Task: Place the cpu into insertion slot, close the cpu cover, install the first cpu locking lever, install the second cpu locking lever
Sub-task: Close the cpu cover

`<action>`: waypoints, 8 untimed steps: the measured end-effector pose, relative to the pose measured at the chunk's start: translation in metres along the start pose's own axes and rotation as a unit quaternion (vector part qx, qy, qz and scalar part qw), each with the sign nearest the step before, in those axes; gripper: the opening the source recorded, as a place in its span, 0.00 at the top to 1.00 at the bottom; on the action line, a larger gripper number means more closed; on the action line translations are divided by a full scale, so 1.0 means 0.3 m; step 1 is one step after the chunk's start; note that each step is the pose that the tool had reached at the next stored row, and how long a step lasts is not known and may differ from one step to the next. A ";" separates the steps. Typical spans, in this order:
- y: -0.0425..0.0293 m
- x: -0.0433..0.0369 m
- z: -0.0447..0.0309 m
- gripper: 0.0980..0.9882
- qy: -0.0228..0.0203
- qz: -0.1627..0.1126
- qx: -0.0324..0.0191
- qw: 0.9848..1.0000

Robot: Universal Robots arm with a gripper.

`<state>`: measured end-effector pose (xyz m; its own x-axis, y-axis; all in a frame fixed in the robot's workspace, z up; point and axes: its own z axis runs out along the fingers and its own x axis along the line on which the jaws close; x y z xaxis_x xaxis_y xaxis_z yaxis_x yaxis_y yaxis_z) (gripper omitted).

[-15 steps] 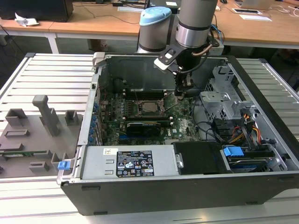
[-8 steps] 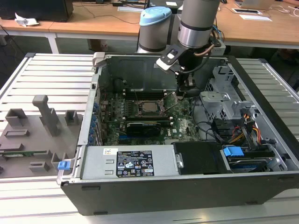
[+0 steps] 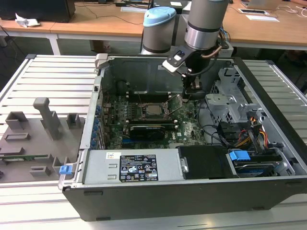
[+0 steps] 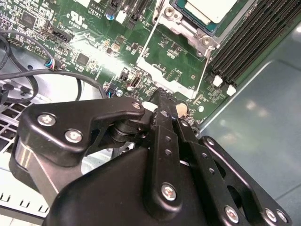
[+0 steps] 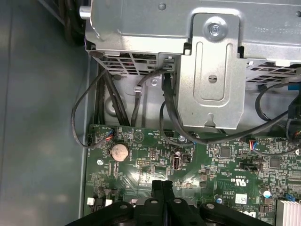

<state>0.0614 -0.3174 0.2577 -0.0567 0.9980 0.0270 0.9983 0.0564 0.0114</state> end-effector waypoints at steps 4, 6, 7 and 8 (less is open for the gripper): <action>0.008 0.000 0.003 0.99 0.000 0.000 0.001 1.000; 0.015 0.001 0.007 0.99 0.000 0.000 0.002 1.000; 0.015 0.001 0.011 0.99 0.000 0.000 0.002 1.000; 0.015 0.001 0.016 0.99 0.000 0.000 0.002 1.000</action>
<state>0.0660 -0.3168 0.2530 -0.0565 0.9980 0.0271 0.9984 0.0563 0.0069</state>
